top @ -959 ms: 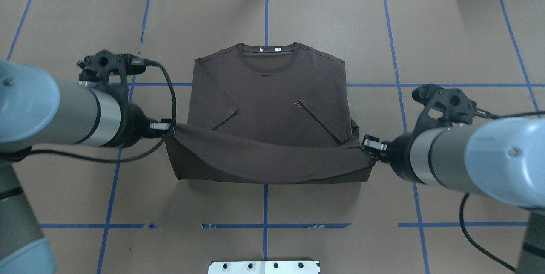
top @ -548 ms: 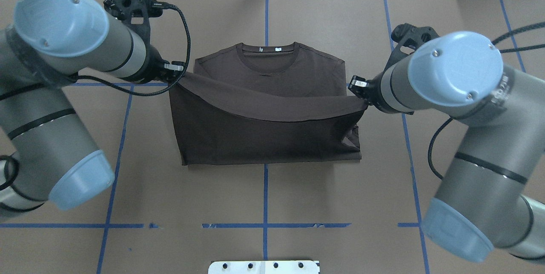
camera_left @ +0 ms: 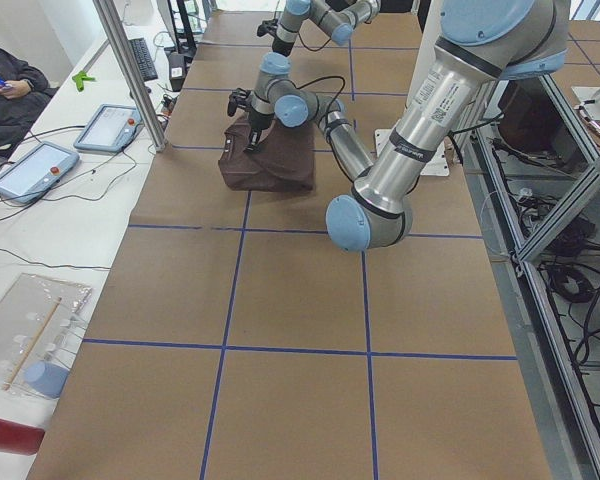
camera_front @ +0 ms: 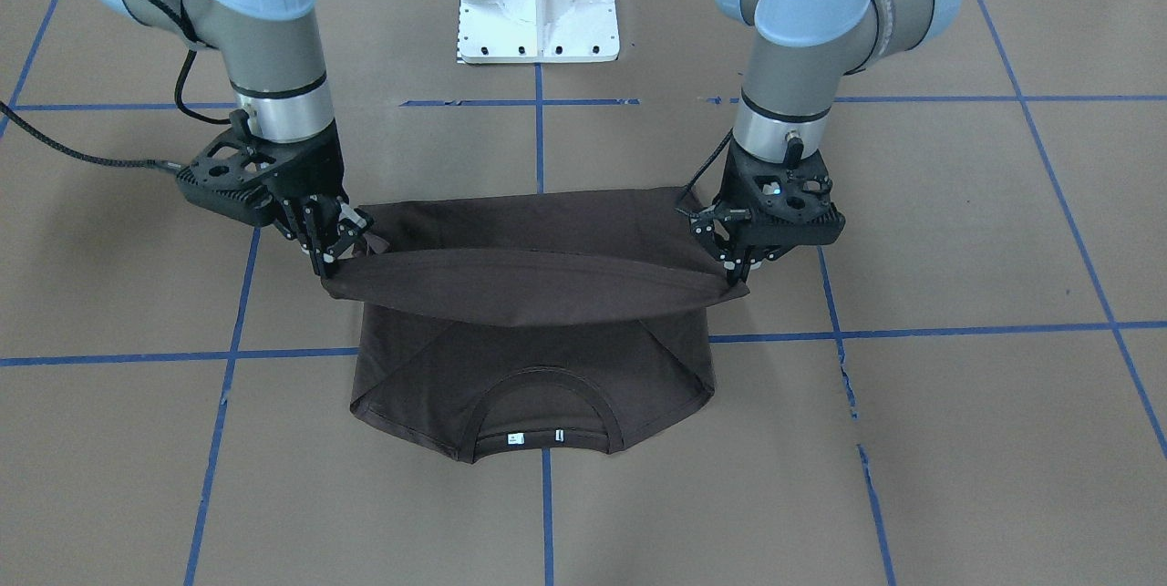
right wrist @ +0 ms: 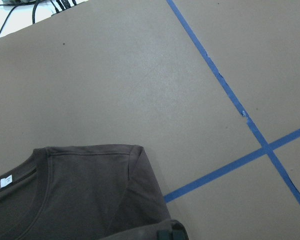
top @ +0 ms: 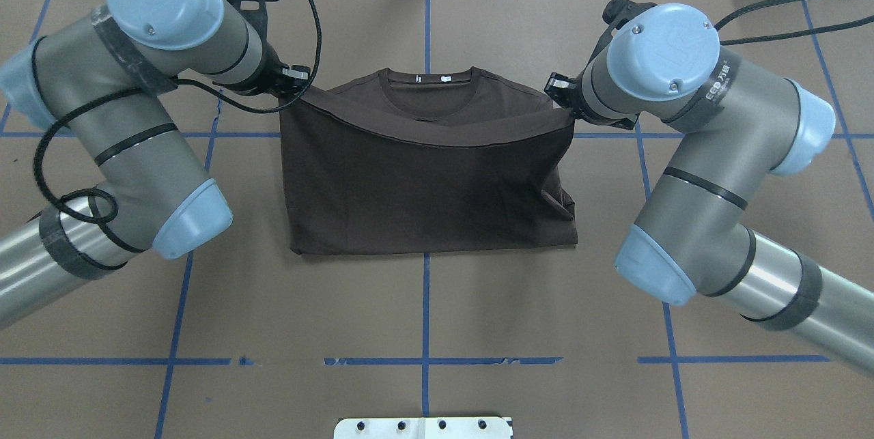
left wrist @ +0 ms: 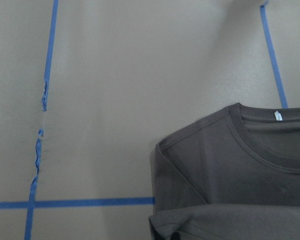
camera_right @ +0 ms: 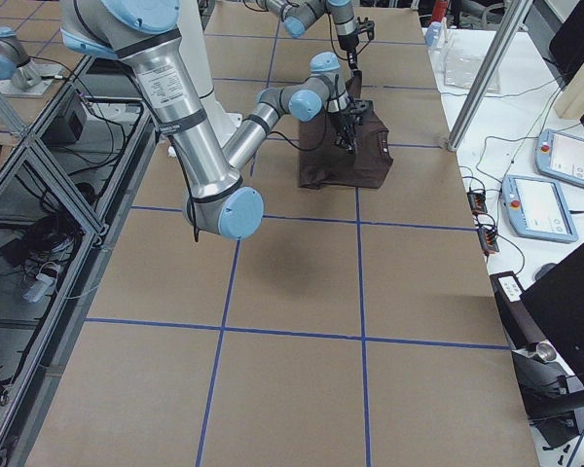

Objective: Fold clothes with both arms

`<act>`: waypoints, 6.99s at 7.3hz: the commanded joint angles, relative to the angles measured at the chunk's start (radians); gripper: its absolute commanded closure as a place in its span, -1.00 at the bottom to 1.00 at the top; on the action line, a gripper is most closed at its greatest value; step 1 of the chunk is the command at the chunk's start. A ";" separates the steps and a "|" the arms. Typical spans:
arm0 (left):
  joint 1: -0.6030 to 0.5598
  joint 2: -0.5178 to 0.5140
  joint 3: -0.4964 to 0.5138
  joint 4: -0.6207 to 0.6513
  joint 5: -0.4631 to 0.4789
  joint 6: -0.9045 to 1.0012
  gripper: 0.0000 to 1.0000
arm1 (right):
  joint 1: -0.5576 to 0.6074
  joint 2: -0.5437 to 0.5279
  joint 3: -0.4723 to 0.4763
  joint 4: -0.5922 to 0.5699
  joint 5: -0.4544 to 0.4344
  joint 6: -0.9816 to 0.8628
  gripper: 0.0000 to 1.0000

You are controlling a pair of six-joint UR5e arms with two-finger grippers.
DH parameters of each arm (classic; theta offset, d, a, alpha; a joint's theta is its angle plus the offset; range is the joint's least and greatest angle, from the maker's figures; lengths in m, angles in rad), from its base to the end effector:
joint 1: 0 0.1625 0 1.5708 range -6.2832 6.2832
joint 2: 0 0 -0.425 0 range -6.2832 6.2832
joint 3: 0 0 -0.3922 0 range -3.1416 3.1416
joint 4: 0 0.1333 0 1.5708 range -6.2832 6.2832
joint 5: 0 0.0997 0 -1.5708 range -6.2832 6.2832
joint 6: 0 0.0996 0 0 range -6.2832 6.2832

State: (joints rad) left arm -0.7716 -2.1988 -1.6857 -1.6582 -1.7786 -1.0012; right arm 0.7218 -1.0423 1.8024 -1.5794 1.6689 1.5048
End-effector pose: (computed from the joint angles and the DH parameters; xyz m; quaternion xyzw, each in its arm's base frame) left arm 0.4072 -0.5534 0.2333 0.1749 0.3733 -0.0501 0.9097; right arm -0.3981 -0.5150 0.2636 0.0986 -0.3560 0.2822 0.8854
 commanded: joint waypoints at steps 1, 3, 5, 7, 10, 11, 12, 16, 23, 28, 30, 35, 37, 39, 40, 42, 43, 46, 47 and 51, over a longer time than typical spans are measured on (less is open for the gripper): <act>-0.002 -0.019 0.165 -0.139 0.034 0.006 1.00 | 0.008 0.047 -0.166 0.103 -0.001 -0.012 1.00; 0.000 -0.057 0.291 -0.218 0.034 0.006 1.00 | 0.007 0.076 -0.277 0.179 -0.002 -0.015 1.00; 0.000 -0.064 0.330 -0.252 0.034 0.007 1.00 | 0.008 0.073 -0.294 0.180 -0.002 -0.038 1.00; 0.000 -0.061 0.328 -0.252 0.034 0.054 -0.32 | 0.002 0.074 -0.310 0.180 -0.003 -0.084 -0.69; 0.011 0.089 0.093 -0.268 0.021 0.177 -1.00 | 0.036 0.064 -0.255 0.183 0.090 -0.292 -1.00; 0.030 0.191 -0.013 -0.271 -0.029 0.153 -1.00 | 0.036 0.051 -0.220 0.183 0.101 -0.295 -1.00; 0.087 0.265 -0.081 -0.281 -0.044 0.082 -1.00 | 0.034 0.045 -0.195 0.183 0.101 -0.288 -1.00; 0.264 0.309 -0.103 -0.325 0.013 -0.158 -0.16 | 0.034 0.042 -0.183 0.183 0.101 -0.288 -1.00; 0.284 0.295 -0.068 -0.327 0.013 -0.169 0.42 | 0.034 0.025 -0.176 0.183 0.101 -0.293 -1.00; 0.238 0.287 -0.074 -0.324 0.063 -0.172 1.00 | 0.031 0.027 -0.176 0.183 0.100 -0.284 -1.00; 0.101 0.283 -0.007 -0.327 0.062 0.015 1.00 | 0.030 0.027 -0.175 0.183 0.098 -0.279 -1.00; -0.144 -0.072 0.564 -0.498 0.064 0.174 1.00 | 0.021 0.025 -0.127 0.182 0.097 -0.253 -1.00; -0.172 -0.153 0.791 -0.657 0.099 0.241 1.00 | 0.001 0.025 -0.095 0.182 0.097 -0.252 -1.00; -0.189 -0.049 0.680 -0.711 0.079 0.318 -0.99 | -0.045 0.051 -0.106 0.205 0.088 -0.247 -1.00; -0.190 0.034 0.562 -0.716 -0.023 0.335 -1.00 | -0.056 0.088 -0.153 0.252 0.080 -0.186 -1.00; -0.195 0.112 0.459 -0.719 -0.084 0.343 -1.00 | -0.074 0.276 -0.375 0.272 0.028 -0.094 -0.53; -0.195 0.138 0.427 -0.719 -0.084 0.343 -1.00 | -0.091 0.341 -0.478 0.303 0.008 -0.089 -0.44; -0.195 0.140 0.426 -0.721 -0.084 0.334 -1.00 | -0.128 0.392 -0.653 0.401 -0.044 -0.083 -0.19; -0.193 0.148 0.426 -0.721 -0.084 0.332 -1.00 | -0.130 0.390 -0.660 0.400 -0.049 -0.090 -0.18; -0.193 0.156 0.426 -0.723 -0.082 0.331 -1.00 | -0.134 0.390 -0.702 0.400 -0.089 -0.135 -0.10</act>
State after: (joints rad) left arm -0.9649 -2.0453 -1.2594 -2.3807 -1.8620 -0.6697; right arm 0.5883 -0.6520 1.1122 -1.1803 1.5900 1.3798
